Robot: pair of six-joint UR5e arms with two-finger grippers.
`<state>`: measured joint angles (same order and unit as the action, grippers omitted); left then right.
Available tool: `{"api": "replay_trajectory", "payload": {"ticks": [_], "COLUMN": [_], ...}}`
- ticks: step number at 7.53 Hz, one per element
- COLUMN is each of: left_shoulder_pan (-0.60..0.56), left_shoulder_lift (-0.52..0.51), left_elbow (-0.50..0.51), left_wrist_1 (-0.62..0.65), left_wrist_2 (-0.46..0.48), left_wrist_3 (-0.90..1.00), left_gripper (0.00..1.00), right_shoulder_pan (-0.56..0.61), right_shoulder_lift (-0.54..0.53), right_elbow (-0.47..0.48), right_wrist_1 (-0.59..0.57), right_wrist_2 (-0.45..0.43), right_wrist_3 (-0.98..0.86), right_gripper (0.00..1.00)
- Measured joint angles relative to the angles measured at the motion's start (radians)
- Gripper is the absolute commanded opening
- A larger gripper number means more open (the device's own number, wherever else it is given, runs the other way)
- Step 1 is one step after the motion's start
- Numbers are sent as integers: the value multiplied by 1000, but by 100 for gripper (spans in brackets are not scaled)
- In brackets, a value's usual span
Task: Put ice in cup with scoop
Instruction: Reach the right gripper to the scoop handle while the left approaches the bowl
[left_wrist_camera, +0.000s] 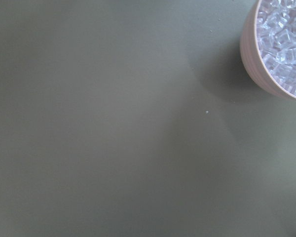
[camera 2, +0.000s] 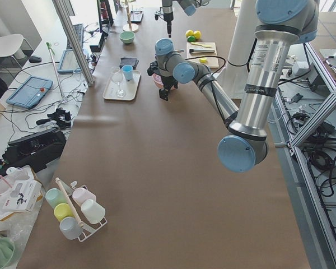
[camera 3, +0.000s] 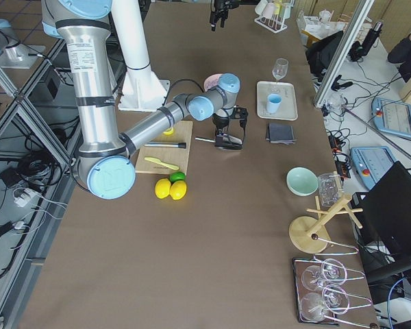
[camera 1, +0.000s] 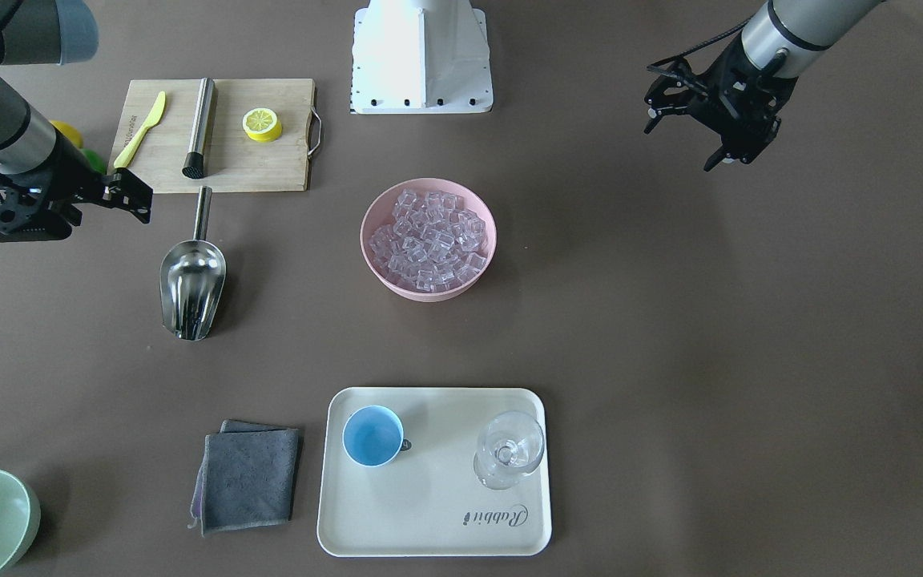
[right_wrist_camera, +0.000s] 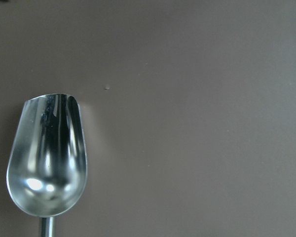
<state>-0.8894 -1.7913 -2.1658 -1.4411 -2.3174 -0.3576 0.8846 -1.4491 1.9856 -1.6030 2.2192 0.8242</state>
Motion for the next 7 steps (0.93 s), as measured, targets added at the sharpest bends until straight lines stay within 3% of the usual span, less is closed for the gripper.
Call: {"api": "replay_trajectory", "payload": {"ticks": [3,7], "left_shoulder_pan": [138,327], "left_shoulder_lift": [-58,-105], "left_elbow": [-11,33], "left_wrist_1": [-17,-128], "left_wrist_2": [119,344], "left_wrist_3": [2,10], "left_gripper": [98,98], "right_shoulder_pan": [-180,-255], "right_shoulder_lift": [33,18], "right_elbow": [-23,-62], "right_wrist_1": [94,134], "right_wrist_2": [-80,-135], "right_wrist_3": [181,221], "right_gripper": [99,94]}}
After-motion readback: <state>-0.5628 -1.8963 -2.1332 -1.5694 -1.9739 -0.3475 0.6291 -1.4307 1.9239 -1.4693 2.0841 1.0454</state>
